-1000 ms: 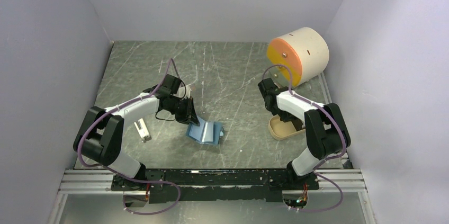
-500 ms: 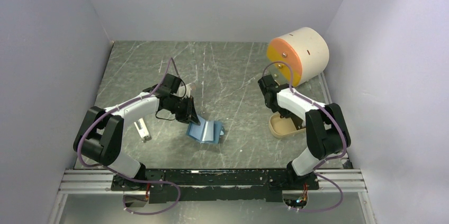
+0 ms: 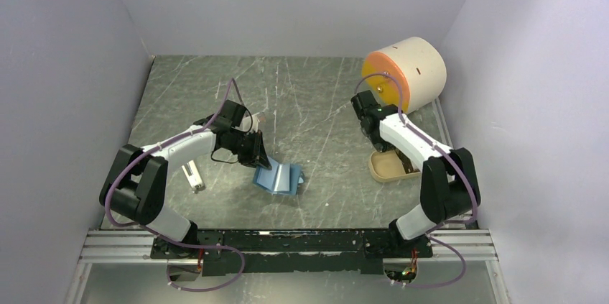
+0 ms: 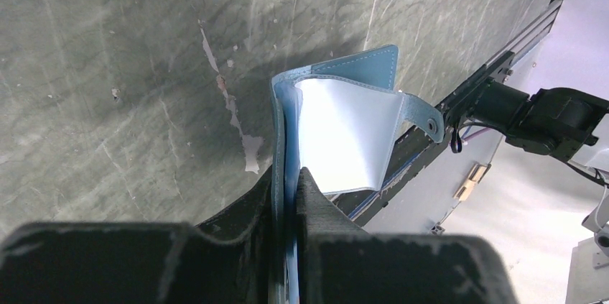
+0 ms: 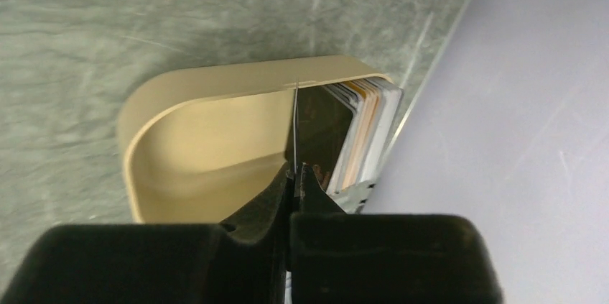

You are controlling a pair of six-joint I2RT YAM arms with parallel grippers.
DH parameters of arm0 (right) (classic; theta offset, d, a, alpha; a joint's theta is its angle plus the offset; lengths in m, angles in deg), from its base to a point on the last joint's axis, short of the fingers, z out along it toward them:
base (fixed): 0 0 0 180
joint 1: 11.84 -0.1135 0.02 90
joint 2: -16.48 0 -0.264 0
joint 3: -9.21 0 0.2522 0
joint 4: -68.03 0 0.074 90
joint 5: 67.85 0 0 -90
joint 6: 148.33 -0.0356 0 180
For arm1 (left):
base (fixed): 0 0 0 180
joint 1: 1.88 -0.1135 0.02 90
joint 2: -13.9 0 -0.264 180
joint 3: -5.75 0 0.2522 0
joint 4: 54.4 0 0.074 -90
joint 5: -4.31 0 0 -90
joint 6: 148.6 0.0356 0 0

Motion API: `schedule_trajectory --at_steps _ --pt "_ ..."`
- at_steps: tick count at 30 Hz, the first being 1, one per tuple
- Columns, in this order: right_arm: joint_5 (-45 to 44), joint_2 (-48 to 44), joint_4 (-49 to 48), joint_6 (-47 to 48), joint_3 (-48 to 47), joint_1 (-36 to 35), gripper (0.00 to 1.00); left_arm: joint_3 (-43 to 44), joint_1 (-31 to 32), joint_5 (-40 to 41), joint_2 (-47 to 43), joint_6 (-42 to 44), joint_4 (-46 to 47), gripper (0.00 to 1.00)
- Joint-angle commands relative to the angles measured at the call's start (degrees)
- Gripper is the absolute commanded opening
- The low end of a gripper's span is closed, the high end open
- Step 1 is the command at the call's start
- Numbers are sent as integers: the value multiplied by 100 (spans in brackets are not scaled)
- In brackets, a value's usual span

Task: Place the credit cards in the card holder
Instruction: Pick up the credit card from the storage box, then insert the credit card into the card holder.

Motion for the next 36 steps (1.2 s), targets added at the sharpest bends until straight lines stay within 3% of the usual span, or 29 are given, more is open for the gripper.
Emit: schedule_trajectory --at_steps 1,6,11,19,24,30,36 --pt "1084 -391 291 -203 -211 -47 0 50 28 -72 -101 -119 36 14" --pt "2062 -717 261 -381 -621 -52 0 -21 35 114 -224 -425 314 14" --pt "3246 -1099 -162 -937 -946 -61 0 -437 36 -94 -181 -1189 1561 15" --pt "4583 -1286 -1024 -2656 -614 -74 0 -797 184 122 78 -2159 2894 20" --pt "5738 -1707 -2203 -3641 213 -97 0 -838 359 330 386 -2432 3256 25" --pt "5814 -2245 -3392 -4730 1331 -379 0 -713 630 589 692 -2531 3077 29" --pt "5478 -1804 -3917 -5003 1534 -1358 0 -615 625 1024 443 -2256 2373 30"
